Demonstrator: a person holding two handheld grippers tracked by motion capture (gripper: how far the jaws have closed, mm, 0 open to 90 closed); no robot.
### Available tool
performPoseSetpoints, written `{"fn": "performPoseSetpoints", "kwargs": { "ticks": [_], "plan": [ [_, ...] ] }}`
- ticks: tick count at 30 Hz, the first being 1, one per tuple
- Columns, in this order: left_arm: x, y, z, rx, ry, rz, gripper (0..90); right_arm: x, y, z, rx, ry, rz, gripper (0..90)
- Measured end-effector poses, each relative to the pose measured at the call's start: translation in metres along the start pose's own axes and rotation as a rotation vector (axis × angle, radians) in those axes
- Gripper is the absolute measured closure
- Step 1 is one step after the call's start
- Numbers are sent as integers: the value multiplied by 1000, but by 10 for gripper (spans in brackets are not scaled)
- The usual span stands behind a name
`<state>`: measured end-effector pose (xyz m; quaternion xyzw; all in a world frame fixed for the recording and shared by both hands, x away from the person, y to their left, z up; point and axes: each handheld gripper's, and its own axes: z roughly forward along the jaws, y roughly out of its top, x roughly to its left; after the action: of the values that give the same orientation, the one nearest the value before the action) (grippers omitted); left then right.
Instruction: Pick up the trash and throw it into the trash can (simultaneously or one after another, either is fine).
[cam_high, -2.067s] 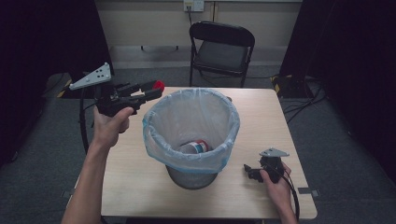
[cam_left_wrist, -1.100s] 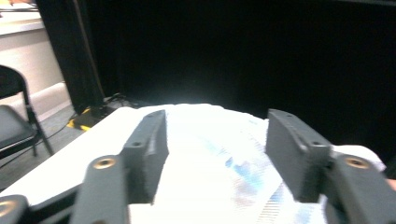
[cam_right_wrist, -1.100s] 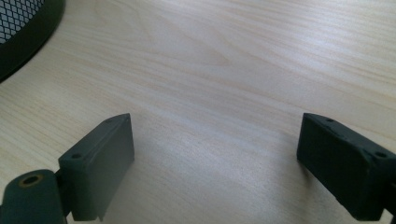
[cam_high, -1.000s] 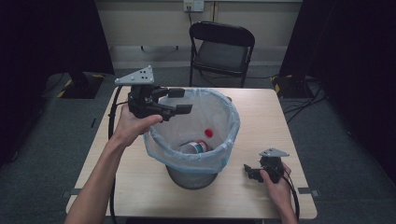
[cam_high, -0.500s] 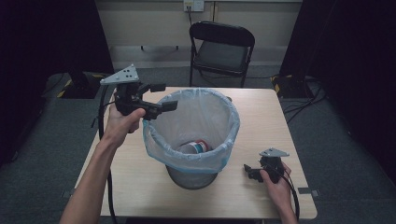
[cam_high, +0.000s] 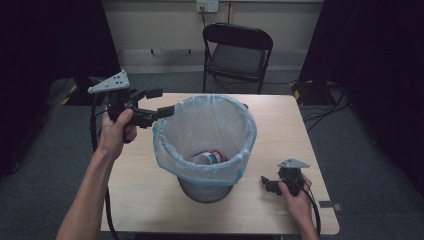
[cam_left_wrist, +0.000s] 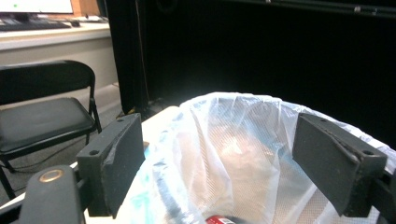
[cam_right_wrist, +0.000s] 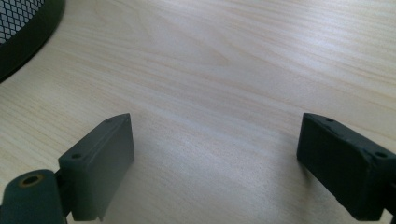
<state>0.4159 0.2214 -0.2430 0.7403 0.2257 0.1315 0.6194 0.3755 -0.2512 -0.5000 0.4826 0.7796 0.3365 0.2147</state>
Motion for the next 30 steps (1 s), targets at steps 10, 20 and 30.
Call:
{"fn": "performPoseSetpoints", "kwargs": {
  "ticks": [10,20,30],
  "plan": [
    [9,-12,-19,28,52,-16,168,0,0,0,0,0,0,101],
    [25,-28,-41,27,85,-68,161,0,0,0,0,0,0,101],
    [34,-45,-58,65,139,-87,171,0,0,0,0,0,0,101]
  ]
}}
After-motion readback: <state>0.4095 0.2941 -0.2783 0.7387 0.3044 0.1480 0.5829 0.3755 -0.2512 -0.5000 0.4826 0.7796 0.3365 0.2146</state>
